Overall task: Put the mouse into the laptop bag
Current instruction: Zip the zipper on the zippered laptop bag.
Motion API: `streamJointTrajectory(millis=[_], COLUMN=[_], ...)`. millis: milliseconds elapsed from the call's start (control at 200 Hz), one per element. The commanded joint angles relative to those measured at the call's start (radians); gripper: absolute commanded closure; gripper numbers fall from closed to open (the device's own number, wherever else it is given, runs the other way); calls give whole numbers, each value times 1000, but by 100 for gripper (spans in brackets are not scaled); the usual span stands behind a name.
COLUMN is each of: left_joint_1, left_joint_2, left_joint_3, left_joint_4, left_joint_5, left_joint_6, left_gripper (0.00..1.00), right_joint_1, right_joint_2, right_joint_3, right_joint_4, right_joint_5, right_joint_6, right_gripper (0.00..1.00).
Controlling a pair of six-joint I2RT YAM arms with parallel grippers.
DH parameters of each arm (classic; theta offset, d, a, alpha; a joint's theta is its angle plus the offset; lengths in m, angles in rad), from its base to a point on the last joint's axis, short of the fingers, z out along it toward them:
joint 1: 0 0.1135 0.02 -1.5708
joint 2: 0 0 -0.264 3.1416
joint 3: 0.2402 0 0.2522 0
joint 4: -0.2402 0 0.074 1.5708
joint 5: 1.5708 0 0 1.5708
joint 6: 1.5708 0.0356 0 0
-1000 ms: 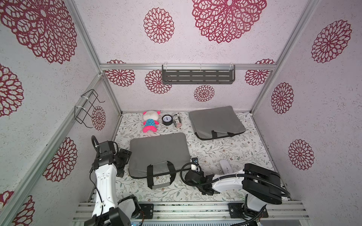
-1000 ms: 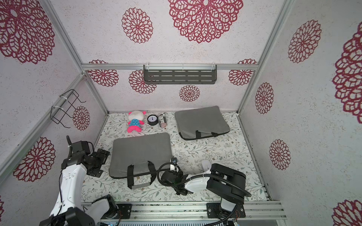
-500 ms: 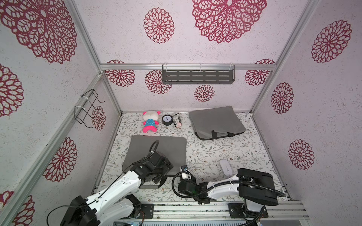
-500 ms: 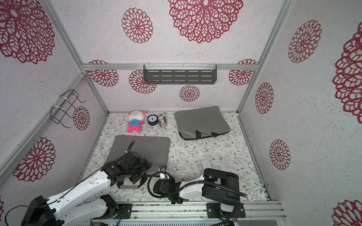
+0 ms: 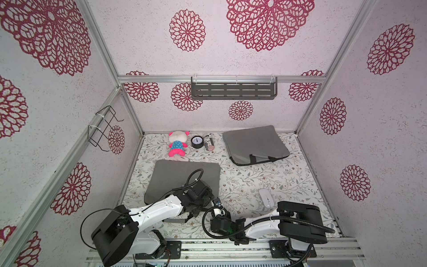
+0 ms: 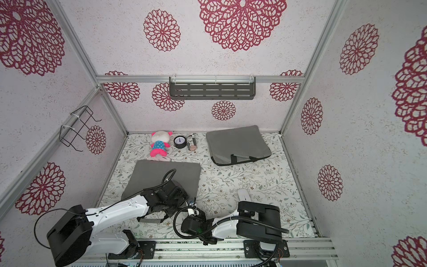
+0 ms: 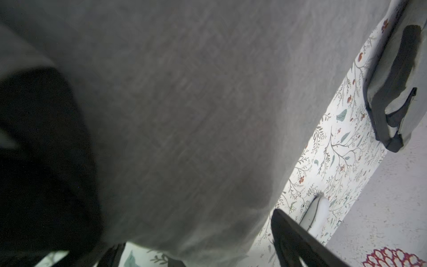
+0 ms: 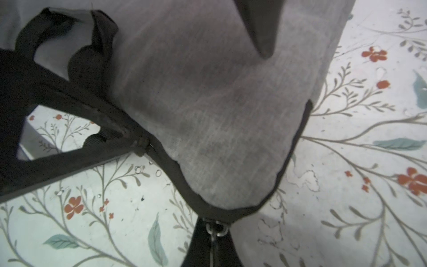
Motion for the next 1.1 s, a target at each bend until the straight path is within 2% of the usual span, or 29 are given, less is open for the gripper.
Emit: streamJointTrajectory(millis=[0, 165, 265, 355, 435, 565, 620, 655, 956, 1096], left_joint_1=[-47, -143, -152, -153, -153, -152, -149, -151, -150, -150], left_joint_2=[-131, -307, -294, -234, -198, -217, -249, -273, -469, -540], left_joint_3=[-96, -224, -229, -218, -214, -241, -243, -242, -308, -343], left_joint_4=[14, 66, 88, 106, 102, 99, 65, 40, -46, -62], left_joint_5=[-91, -213, -203, -182, -193, -234, -255, -266, -298, -295], left_joint_6=[-126, -243, -238, -232, -250, -283, -292, -293, -318, -326], left_gripper=[2, 0, 0, 6, 18, 50, 68, 75, 99, 100], right_joint_1=[18, 19, 25, 38, 46, 49, 49, 49, 19, -19], right_joint_2=[-4, 6, 24, 33, 33, 28, 24, 23, 22, 27], right_joint_3=[13, 24, 50, 63, 63, 37, 14, -5, -131, -159], right_joint_4=[91, 131, 154, 191, 218, 240, 254, 267, 363, 381], right_joint_5=[-11, -37, -68, -93, -112, -119, -112, -110, -116, -135], right_joint_6=[-30, -57, -85, -118, -136, -130, -122, -117, -66, -56], right_gripper=[100, 100, 100, 100, 100, 100, 100, 100, 100, 100])
